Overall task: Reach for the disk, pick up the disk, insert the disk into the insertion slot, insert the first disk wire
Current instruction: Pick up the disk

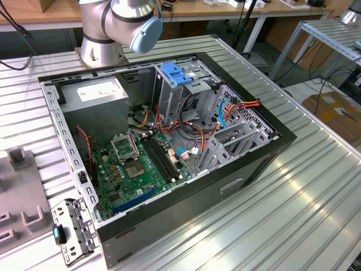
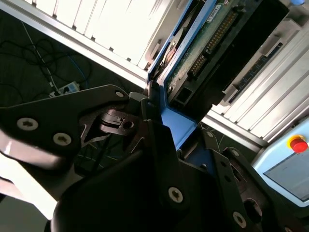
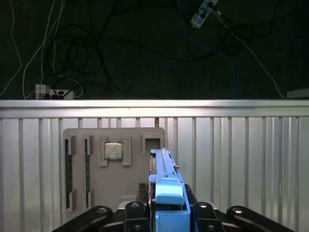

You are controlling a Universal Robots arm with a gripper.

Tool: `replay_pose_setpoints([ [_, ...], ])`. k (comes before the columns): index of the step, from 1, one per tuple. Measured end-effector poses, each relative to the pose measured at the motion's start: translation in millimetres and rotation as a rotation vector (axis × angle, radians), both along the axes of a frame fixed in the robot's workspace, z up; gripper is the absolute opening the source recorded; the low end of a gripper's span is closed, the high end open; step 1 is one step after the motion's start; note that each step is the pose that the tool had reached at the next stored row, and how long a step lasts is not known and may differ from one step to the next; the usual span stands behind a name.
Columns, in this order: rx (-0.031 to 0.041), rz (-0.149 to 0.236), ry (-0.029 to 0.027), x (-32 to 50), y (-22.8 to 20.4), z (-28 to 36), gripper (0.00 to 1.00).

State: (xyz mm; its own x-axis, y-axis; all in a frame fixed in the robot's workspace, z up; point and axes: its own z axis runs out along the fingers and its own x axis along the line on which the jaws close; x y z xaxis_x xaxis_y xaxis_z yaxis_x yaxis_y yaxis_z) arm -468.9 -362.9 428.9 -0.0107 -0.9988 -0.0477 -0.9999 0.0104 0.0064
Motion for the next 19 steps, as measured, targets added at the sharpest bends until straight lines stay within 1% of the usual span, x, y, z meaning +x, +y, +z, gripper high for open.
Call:
replay_pose_setpoints([
  [2, -0.0001, 0.0, 0.0, 0.1, 0.0, 4.3, 0.37],
  [8, 0.0, 0.0, -0.0001, 0.3, 0.0, 12.0, 0.37],
  [9, 0.0, 0.0, -0.0002, 0.3, 0.0, 12.0, 0.37],
  [11, -0.0024, 0.0, 0.0, 0.4, 0.0, 12.2, 0.37],
  [19, -0.0026, 0.0, 0.0, 0.4, 0.0, 13.1, 0.37],
])
